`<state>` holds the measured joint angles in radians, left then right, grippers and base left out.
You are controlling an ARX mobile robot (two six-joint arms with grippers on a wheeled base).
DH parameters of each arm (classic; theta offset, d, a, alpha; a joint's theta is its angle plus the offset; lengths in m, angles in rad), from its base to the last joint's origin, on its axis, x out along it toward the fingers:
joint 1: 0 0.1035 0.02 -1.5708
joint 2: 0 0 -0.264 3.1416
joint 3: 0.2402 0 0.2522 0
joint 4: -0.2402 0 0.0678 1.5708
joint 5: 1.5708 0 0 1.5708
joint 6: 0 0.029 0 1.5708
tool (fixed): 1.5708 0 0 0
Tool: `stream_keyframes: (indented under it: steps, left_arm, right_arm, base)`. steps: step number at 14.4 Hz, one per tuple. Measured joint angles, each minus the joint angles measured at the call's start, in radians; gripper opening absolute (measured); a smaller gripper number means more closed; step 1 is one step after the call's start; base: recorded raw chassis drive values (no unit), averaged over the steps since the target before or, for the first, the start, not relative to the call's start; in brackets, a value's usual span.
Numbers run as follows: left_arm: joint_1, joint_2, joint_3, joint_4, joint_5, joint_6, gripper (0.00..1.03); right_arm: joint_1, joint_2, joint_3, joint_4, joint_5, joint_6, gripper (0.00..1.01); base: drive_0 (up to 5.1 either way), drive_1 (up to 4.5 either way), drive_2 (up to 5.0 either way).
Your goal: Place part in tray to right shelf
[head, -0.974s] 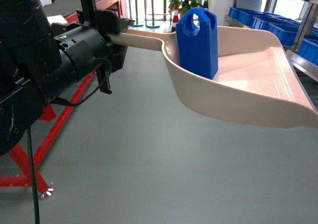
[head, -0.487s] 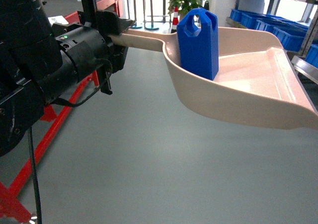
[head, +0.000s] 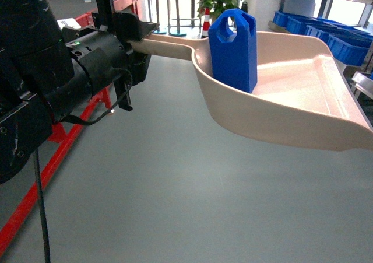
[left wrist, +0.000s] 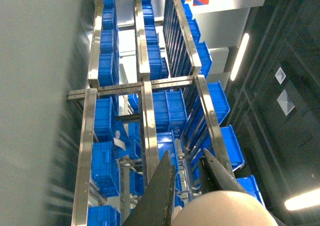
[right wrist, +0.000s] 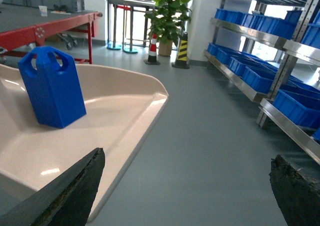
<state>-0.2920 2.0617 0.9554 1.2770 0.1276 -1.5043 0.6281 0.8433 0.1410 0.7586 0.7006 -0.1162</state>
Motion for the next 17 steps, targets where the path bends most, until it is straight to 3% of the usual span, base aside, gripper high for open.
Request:
stream_keyframes:
  steps: [17]
  left_arm:
    - [0.0, 0.0, 0.0, 0.0, -0.002, -0.003, 0.12]
  right_arm:
    - [0.0, 0.0, 0.0, -0.002, 0.002, 0.0, 0.98]
  base:
    - [-0.1, 4.21, -4.4]
